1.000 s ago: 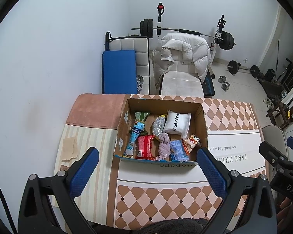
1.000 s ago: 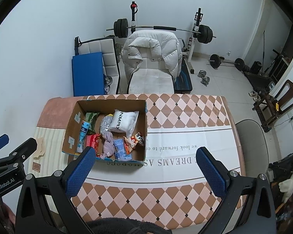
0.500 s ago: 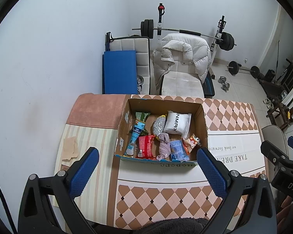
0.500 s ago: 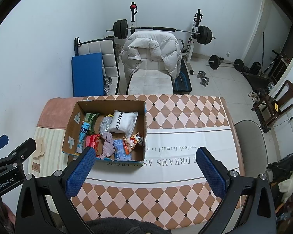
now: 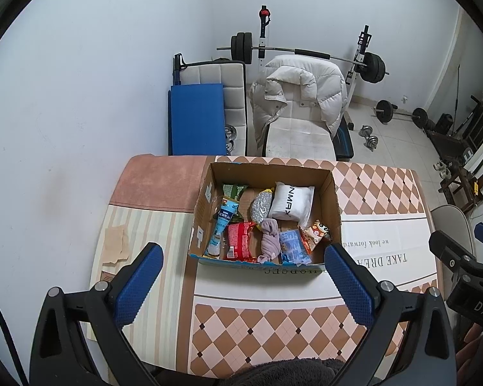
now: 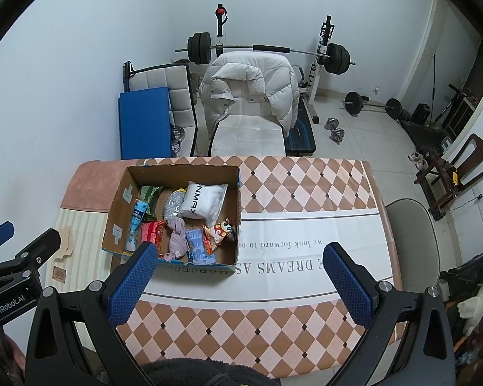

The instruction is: Organize soft objects

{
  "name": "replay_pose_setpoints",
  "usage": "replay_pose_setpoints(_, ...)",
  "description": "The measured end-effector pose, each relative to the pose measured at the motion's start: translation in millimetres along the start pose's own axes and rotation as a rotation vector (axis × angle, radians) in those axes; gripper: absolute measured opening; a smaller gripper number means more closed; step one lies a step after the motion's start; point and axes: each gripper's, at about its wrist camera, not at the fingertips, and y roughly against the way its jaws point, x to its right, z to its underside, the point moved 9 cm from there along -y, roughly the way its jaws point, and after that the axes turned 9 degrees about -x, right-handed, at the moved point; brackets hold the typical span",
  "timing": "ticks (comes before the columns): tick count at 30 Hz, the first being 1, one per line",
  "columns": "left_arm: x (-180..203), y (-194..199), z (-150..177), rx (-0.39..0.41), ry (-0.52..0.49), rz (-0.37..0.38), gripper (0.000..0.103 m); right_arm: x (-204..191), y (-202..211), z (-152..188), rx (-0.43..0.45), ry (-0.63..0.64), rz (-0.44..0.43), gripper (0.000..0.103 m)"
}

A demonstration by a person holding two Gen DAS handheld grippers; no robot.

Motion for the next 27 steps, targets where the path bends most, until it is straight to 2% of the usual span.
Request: replay_pose_setpoints(27,-3.5,2.7,1.6,0.001,0.004,0.007,0.103,-1.4,1.6,1.6,-0.002,0.001,-0.001,0.103)
